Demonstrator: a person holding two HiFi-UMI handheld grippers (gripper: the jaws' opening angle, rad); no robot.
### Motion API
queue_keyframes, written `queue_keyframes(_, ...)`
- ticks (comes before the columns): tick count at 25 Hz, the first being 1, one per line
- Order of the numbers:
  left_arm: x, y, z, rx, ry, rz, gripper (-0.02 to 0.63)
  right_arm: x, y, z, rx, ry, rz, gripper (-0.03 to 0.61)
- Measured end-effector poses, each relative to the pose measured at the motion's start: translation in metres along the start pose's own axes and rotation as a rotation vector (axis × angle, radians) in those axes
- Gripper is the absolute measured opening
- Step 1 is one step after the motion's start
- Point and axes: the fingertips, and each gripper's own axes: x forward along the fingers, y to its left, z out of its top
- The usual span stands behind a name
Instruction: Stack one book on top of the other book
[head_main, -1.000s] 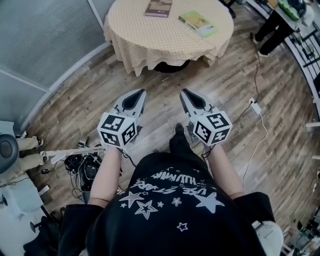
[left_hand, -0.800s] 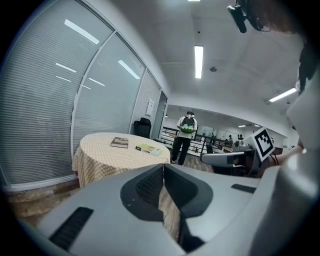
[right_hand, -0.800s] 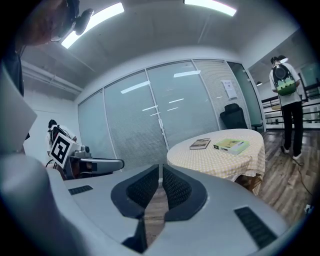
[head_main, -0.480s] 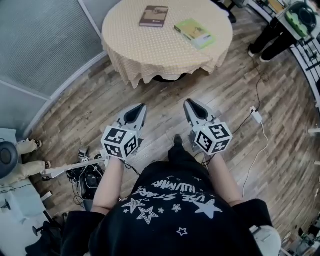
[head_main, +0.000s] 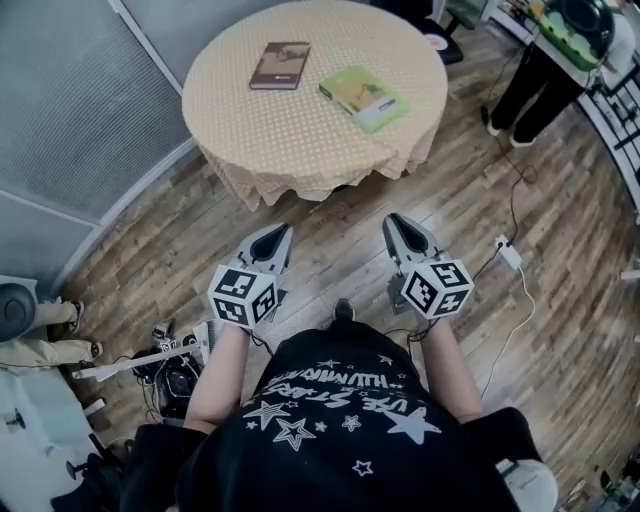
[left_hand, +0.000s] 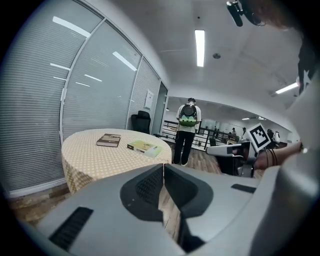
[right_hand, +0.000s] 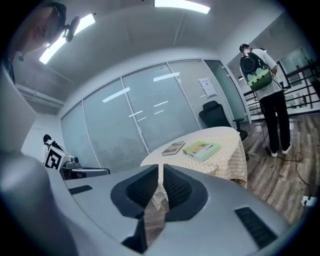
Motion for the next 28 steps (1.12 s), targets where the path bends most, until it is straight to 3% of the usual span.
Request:
queue_keyframes(5, 0.025, -0.004, 0.011, -0.018, -0.005, 0.032, 0.012, 0.006, -0.03, 0.007, 0.018, 0.01, 0.01, 0.044)
queue_keyframes(13, 0.057, 0.006, 0.008, -0.026, 0.054, 0.033, 0.012, 0.022, -0.056, 0.004, 0.066, 0.036, 0.007, 0.044)
queue_keyframes(18, 0.096, 0.031, 0.015, -0.026, 0.056, 0.001, 0.012, 0.044, -0.074, 0.011, 0.064, 0.04, -0.033, 0.044)
queue_keyframes(28, 0.204, 0.066, 0.051, -0.023, 0.078, -0.12, 0.012, 0.111, -0.131, 0.066, 0.053, 0.022, -0.131, 0.044)
